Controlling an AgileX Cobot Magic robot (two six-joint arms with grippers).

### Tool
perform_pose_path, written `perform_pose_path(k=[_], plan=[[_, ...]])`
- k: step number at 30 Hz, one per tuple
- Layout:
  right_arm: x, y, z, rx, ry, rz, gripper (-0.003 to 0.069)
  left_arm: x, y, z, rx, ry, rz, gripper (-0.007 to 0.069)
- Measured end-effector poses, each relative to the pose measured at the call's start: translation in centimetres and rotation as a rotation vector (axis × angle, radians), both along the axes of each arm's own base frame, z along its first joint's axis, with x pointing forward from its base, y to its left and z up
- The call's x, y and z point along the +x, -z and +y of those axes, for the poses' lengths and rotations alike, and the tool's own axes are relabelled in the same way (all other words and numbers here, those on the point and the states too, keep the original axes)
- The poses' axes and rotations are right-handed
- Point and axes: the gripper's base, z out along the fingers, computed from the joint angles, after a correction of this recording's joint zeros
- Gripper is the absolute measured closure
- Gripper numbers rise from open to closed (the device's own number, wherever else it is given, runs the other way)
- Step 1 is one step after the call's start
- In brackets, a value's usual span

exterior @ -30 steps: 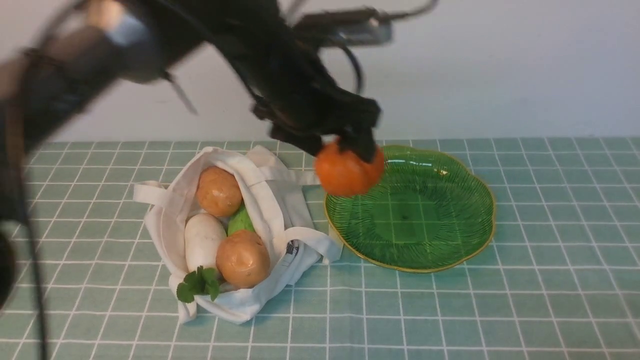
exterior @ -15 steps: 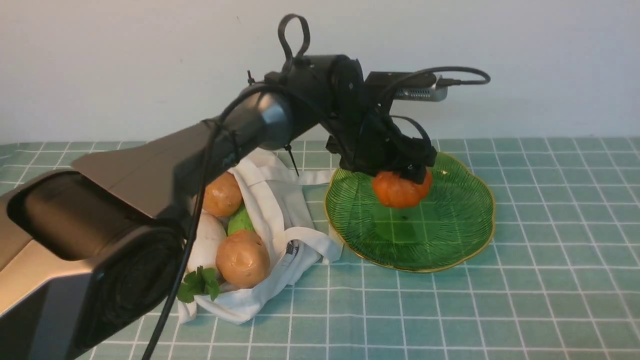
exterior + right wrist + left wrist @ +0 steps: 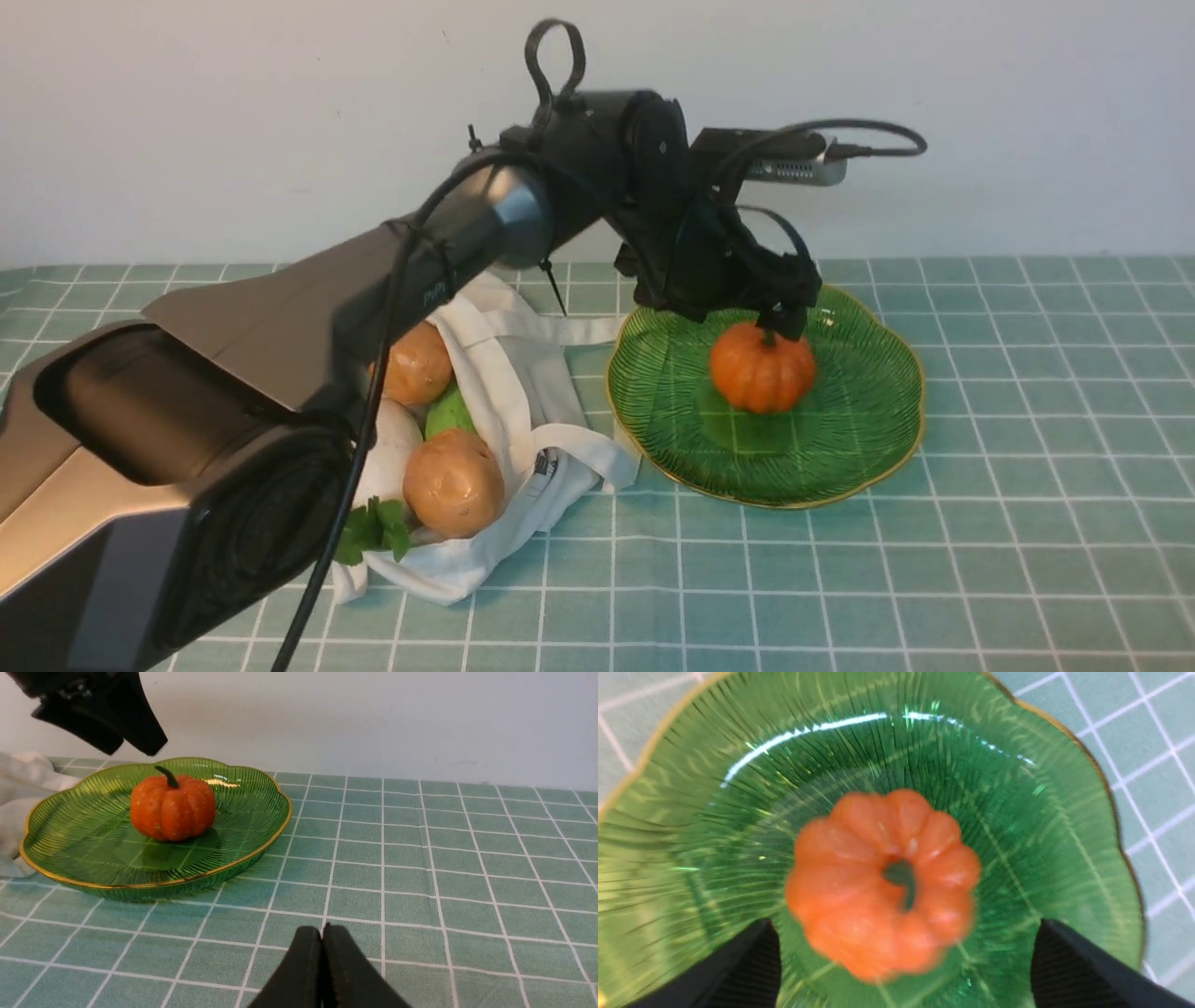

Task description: Take vegetables from cloth bag on blue coffee tablecloth place on plate.

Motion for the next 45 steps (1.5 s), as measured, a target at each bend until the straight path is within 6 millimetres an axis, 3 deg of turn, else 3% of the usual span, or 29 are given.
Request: perform_pose_path(k=[3, 6, 10, 12, 14, 15, 19, 22, 23, 25, 26, 27, 30, 33, 36, 38, 45], plan=[[0.0, 0.0, 0.0, 0.0, 0.0, 0.0, 0.0673, -0.6, -4.6, 1.8, 0.049, 0.02, -0.02, 0.0115], [0.0, 0.0, 0.0, 0.0, 0.0, 0.0, 0.0673, -1.6, -10.5, 4.1, 0.068, 0.007, -0.121, 0.0346], [0.0, 0.0, 0.0, 0.0, 0.0, 0.0, 0.0673, -3.9, -15.8, 5.8, 0.043, 0.004, -0.227, 0.0572], [0.0, 0.0, 0.0, 0.0, 0.0, 0.0, 0.0673, -5.6, -17.6, 6.3, 0.048, 0.04, -0.26, 0.0613], [0.0, 0.0, 0.0, 0.0, 0.0, 0.0, 0.0673, -6.6, -17.9, 6.6, 0.065, 0.063, -0.256, 0.0623], [0.0, 0.0, 0.0, 0.0, 0.0, 0.0, 0.0673, -8.2, -18.6, 7.4, 0.077, 0.08, -0.245, 0.0629], [0.0, 0.0, 0.0, 0.0, 0.0, 0.0, 0.0673, -12.1, -18.8, 9.8, 0.116, 0.095, -0.197, 0.0629], [0.0, 0.0, 0.0, 0.0, 0.0, 0.0, 0.0673, -16.9, -18.3, 12.7, 0.15, 0.118, -0.156, 0.0629], [0.0, 0.0, 0.0, 0.0, 0.0, 0.0, 0.0673, -17.2, -17.8, 12.9, 0.159, 0.122, -0.139, 0.0629], [0.0, 0.0, 0.0, 0.0, 0.0, 0.0, 0.0673, -21.0, -17.0, 15.2, 0.168, 0.125, -0.128, 0.0629], [0.0, 0.0, 0.0, 0.0, 0.0, 0.0, 0.0673, -21.0, -16.5, 15.2, 0.176, 0.127, -0.112, 0.0629], [0.0, 0.0, 0.0, 0.0, 0.0, 0.0, 0.0673, -23.7, -15.7, 16.8, 0.15, 0.11, -0.151, 0.0629], [0.0, 0.0, 0.0, 0.0, 0.0, 0.0, 0.0673, -27.4, -13.3, 18.9, 0.062, 0.072, -0.219, 0.0629], [0.0, 0.0, 0.0, 0.0, 0.0, 0.0, 0.0673, -31.4, -9.3, 20.8, -0.102, 0.011, -0.31, 0.0629], [0.0, 0.0, 0.0, 0.0, 0.0, 0.0, 0.0673, -33.3, -5.9, 22.0, -0.164, -0.032, -0.351, 0.0629], [0.0, 0.0, 0.0, 0.0, 0.0, 0.0, 0.0673, -34.0, -5.0, 22.6, -0.203, -0.06, -0.389, 0.0629], [0.0, 0.0, 0.0, 0.0, 0.0, 0.0, 0.0673, -35.4, -4.6, 23.5, -0.32, -0.114, -0.482, 0.0629]])
